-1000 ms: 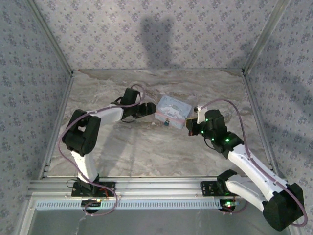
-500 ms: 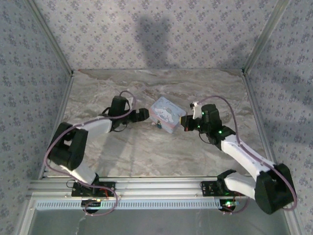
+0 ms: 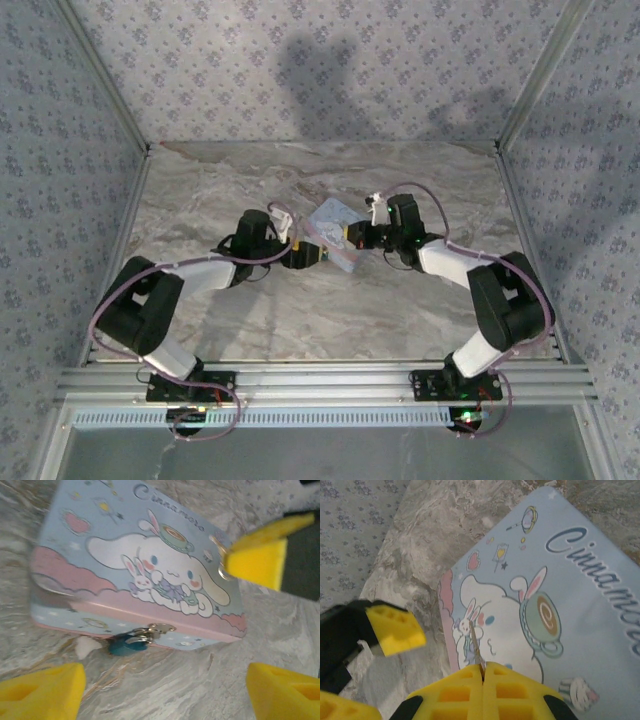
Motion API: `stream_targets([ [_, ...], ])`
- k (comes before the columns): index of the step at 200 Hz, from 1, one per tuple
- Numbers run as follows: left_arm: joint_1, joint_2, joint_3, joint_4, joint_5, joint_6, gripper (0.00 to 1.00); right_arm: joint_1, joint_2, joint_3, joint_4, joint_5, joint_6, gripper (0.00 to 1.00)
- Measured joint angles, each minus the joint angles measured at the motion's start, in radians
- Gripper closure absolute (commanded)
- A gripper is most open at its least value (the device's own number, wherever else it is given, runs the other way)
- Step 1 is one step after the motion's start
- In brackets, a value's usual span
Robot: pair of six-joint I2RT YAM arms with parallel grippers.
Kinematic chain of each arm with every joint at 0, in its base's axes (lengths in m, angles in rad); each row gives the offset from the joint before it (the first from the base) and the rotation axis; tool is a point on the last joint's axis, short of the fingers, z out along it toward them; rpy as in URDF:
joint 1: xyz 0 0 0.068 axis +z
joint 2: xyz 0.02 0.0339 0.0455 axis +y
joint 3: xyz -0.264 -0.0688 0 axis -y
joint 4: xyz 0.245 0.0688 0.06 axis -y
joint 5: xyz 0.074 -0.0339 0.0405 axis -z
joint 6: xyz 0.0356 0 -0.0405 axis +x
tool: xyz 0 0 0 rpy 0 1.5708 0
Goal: Unlock the padlock with the key
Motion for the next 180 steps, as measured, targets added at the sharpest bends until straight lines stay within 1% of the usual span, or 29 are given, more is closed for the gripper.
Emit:
stream_targets([
  [30, -0.008, 0.077, 0.009, 0.026, 0.024, 0.010, 0.28, 0.000, 0.043, 0.016, 0.010, -0.003, 0.003, 1.00],
  [68, -0.035, 0.123, 0.036, 0.045, 0.025, 0.035, 0.29, 0.000, 0.051, 0.016, 0.001, 0.007, 0.002, 1.00],
  [117, -0.059, 0.169, 0.054, 0.066, -0.003, 0.077, 0.34, 0.007, 0.051, 0.014, -0.002, 0.032, 0.002, 1.00],
  [180, -0.067, 0.226, 0.064, 0.082, -0.043, 0.118, 0.39, 0.016, 0.045, 0.010, -0.001, 0.053, -0.002, 1.00],
])
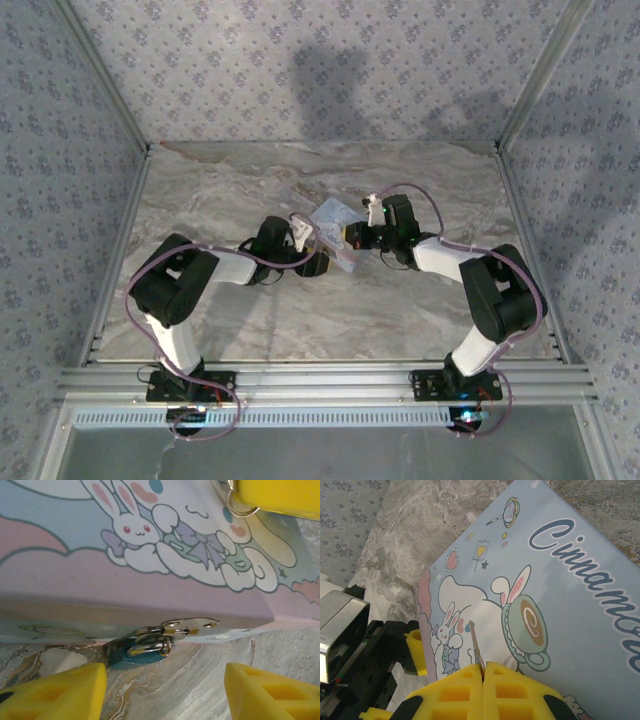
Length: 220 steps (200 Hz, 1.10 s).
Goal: Unlock the padlock with the key
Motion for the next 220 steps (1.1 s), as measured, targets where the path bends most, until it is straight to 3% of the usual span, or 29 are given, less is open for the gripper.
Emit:
stream_targets([
  [220, -0.050, 0.060, 0.066, -0.029, -0.122, -0.003, 0.78, 0.016, -0.013, -0.001, -0.012, 0.053, -0.001, 1.00],
])
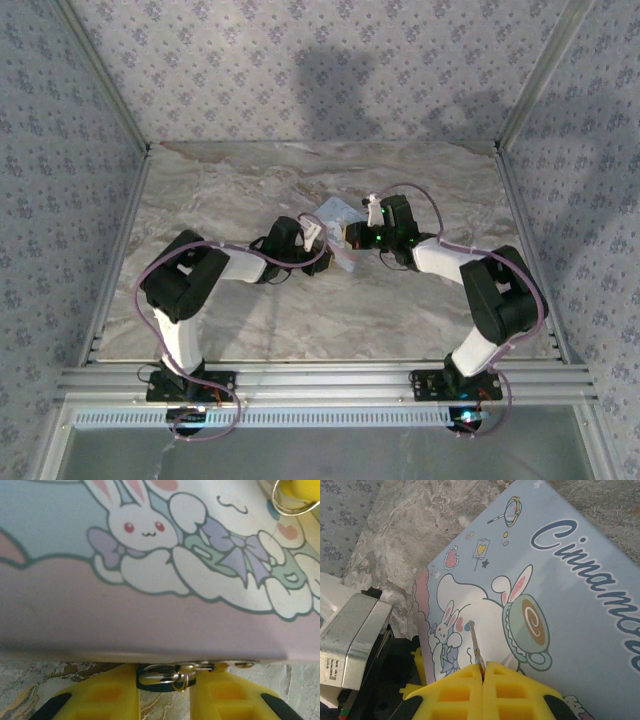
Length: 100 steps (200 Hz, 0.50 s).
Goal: Unlock the padlock with the key
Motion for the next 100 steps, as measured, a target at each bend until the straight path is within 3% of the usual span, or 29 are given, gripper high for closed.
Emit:
stream_targets([
  [45, 0.000, -0.002, 0.006, -0.018, 0.013, -0.034, 0.79, 0.008, -0.052, -0.022, -0.035, 0.023, -0.018, 1.00],
  [100, -0.007, -0.058, 0.046, -0.154, 0.073, -0.142, 0.81, 0.019, -0.290, -0.123, -0.045, 0.080, -0.070, 1.00],
])
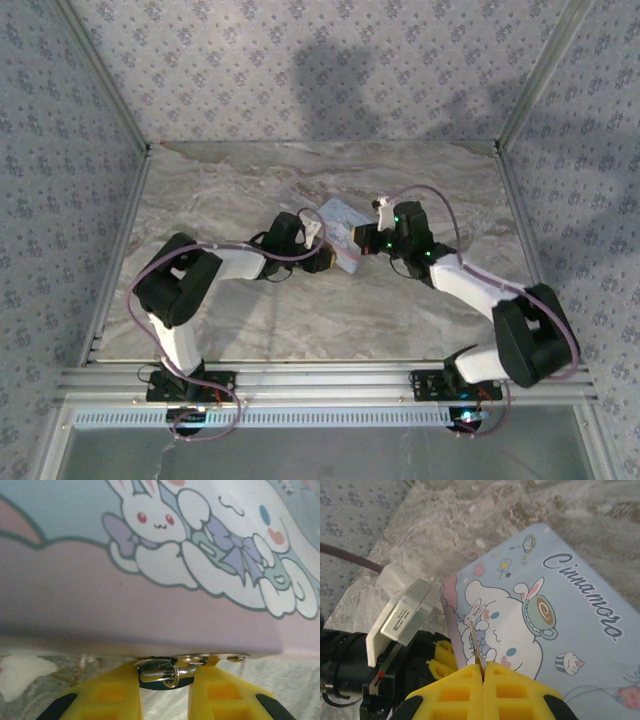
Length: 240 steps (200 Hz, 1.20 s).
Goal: Unlock the padlock with the key
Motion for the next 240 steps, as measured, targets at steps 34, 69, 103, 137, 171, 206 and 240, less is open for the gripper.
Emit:
stream_targets([
  [34, -0.005, -0.033, 0.030, -0.076, 0.056, -0.100, 0.82, 0.056, -0.178, -0.127, -0.001, 0.059, -0.055, 1.00],
  [69, -0.008, -0.048, 0.062, -0.135, 0.098, -0.197, 0.82, 0.136, -0.301, -0.248, 0.001, 0.106, -0.100, 1.00],
  [103, -0.008, -0.050, 0.088, -0.173, 0.122, -0.286, 0.82, 0.209, -0.333, -0.342, 0.024, 0.164, -0.134, 1.00],
  [137, -0.008, -0.050, 0.103, -0.198, 0.137, -0.360, 0.82, 0.261, -0.311, -0.401, 0.082, 0.222, -0.169, 1.00],
  [171, -0.013, -0.051, 0.107, -0.201, 0.145, -0.407, 0.82, 0.279, -0.246, -0.412, 0.155, 0.264, -0.190, 1.00],
  [206, -0.014, -0.055, 0.107, -0.202, 0.149, -0.437, 0.82, 0.290, -0.156, -0.414, 0.244, 0.303, -0.200, 1.00],
  [240, -0.015, -0.057, 0.107, -0.200, 0.153, -0.457, 0.83, 0.292, -0.082, -0.414, 0.324, 0.330, -0.201, 1.00],
])
